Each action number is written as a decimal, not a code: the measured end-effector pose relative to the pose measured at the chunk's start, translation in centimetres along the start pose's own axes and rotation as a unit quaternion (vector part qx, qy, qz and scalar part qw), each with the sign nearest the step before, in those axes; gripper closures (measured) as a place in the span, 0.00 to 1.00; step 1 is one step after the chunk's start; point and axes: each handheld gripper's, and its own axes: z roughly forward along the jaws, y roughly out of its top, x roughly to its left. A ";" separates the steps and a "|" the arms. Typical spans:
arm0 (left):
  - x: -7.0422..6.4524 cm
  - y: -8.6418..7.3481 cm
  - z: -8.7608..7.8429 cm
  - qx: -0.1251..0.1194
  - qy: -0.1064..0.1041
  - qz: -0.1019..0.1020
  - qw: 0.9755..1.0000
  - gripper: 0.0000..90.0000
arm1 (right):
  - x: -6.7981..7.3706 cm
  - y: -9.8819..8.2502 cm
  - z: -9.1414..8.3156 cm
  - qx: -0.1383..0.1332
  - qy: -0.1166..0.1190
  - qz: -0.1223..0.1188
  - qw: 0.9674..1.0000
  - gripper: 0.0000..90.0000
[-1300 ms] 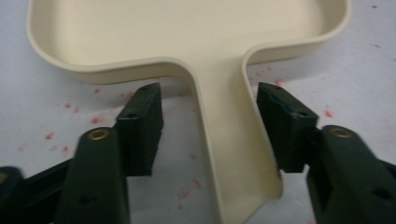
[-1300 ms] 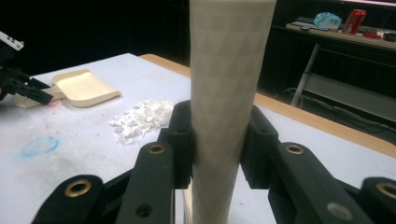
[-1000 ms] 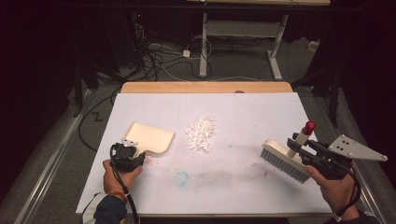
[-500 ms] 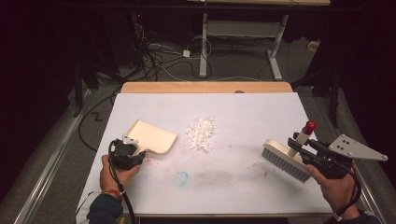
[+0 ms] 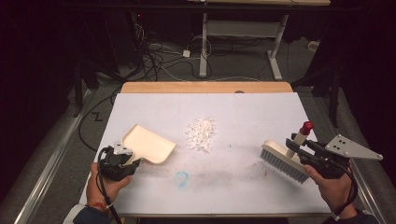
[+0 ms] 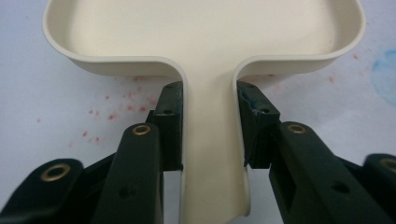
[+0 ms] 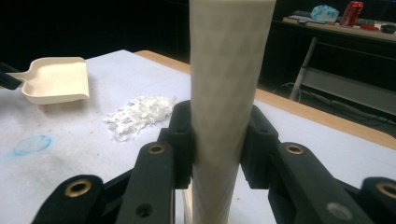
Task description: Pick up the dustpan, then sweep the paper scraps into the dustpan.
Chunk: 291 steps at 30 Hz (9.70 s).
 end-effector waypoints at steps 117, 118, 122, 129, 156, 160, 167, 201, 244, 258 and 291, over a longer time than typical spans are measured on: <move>-3.9 -0.1 3.5 0.043 -0.084 0.090 0.991 0.71 | 2.0 6.4 27.1 -0.009 -0.008 -0.030 0.999 0.78; -3.9 0.0 3.5 0.044 -0.084 0.090 0.991 0.71 | 2.2 6.3 27.5 -0.009 -0.010 -0.032 0.999 0.78; -3.9 0.0 3.5 0.044 -0.084 0.089 0.991 0.71 | 2.7 5.8 28.3 -0.006 -0.001 -0.037 0.999 0.78; -4.1 0.3 3.6 0.049 -0.085 0.090 0.991 0.71 | 4.3 5.5 27.9 -0.001 0.041 -0.038 0.998 0.78; -4.0 2.8 3.5 0.082 -0.093 0.093 0.988 0.71 | 10.1 4.3 25.8 -0.010 0.116 -0.070 0.991 0.76; -4.0 3.0 3.5 0.086 -0.093 0.091 0.988 0.71 | 11.1 4.3 25.4 -0.015 0.125 -0.070 0.990 0.76; -4.1 3.5 3.9 0.092 -0.091 0.089 0.988 0.71 | 12.3 4.4 24.7 -0.024 0.146 -0.069 0.987 0.77; -4.5 3.5 4.9 0.105 -0.086 0.098 0.986 0.71 | 12.2 8.0 18.1 -0.079 0.161 -0.053 0.982 0.78; -4.8 3.0 4.5 0.102 -0.082 0.096 0.987 0.71 | 14.9 5.0 15.8 0.021 0.176 -0.067 0.982 0.78; -4.7 2.8 4.5 0.100 -0.084 0.092 0.987 0.71 | 12.1 5.9 12.9 -0.008 0.163 -0.044 0.986 0.78; -4.4 3.0 4.1 0.111 -0.088 0.105 0.984 0.71 | 9.8 3.7 23.6 -0.022 0.029 -0.083 0.996 0.77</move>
